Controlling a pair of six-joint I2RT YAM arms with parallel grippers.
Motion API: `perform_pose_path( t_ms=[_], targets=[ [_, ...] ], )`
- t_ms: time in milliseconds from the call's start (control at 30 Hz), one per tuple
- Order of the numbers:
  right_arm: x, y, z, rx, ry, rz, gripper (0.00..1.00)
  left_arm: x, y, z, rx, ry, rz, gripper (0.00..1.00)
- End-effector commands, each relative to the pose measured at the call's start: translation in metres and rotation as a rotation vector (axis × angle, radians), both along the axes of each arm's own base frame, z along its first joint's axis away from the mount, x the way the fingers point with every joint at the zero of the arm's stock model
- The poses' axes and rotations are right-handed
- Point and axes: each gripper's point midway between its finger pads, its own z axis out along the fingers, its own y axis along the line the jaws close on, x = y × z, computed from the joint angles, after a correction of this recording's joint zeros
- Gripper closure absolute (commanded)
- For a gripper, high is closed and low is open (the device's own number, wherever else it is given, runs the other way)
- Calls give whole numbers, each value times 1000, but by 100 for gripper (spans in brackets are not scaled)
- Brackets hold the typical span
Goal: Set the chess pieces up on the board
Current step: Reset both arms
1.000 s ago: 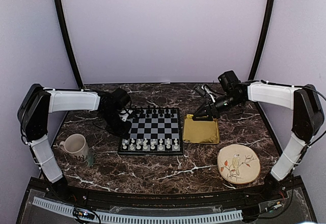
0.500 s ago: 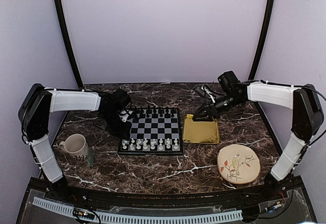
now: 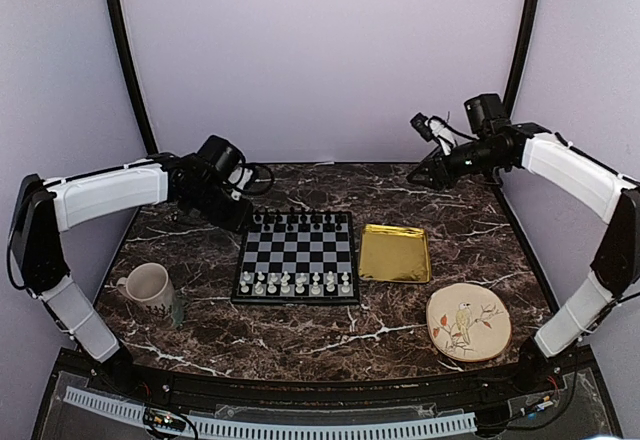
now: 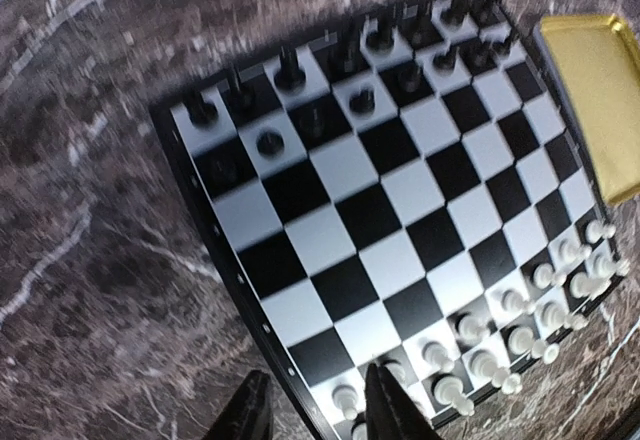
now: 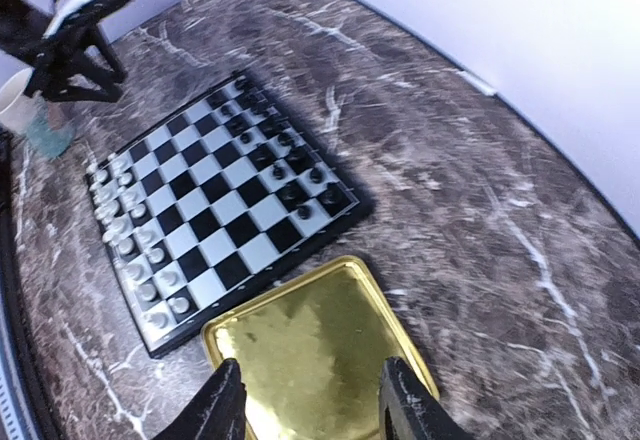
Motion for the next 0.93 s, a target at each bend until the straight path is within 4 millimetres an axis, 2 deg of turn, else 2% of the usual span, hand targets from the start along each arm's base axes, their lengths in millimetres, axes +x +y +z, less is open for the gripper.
perform_pose_path(
  t_ms=[0, 67, 167, 233, 300, 367, 400, 433, 533, 633, 767, 900],
  targets=[
    [41, -54, 58, 6, -179, -364, 52, 43, -11, 87, -105, -327, -33, 66],
    [51, -85, 75, 24, -233, -553, 33, 52, -17, 113, -157, -421, -37, 66],
    [50, -116, 93, 17, -305, -686, 1, 58, -18, 140, -210, -486, -31, 61],
    [41, -121, 105, 47, -340, -687, 0, 58, -17, 151, -220, -505, -27, 57],
    [32, -119, 116, 90, -363, -667, 0, 57, -11, 158, -210, -530, -8, 49],
    [25, -118, 122, 119, -378, -659, 0, 56, -2, 166, -199, -571, 23, 45],
    [24, -123, 124, 128, -390, -691, 0, 55, 4, 170, -198, -600, 45, 34],
    [25, -129, 123, 135, -399, -734, 0, 52, 9, 176, -207, -630, 65, 4],
    [28, -141, 119, 143, -410, -811, 0, 46, 21, 184, -212, -702, 94, 1],
    [28, -142, 116, 187, -389, -786, 0, 43, 29, 185, -189, -754, 98, 1],
    [32, -156, 117, 198, -394, -808, 0, 42, 36, 182, -159, -774, 115, 1],
    [32, -159, 109, 172, -372, -798, 0, 41, 40, 178, -148, -794, 119, 1]
  ],
)
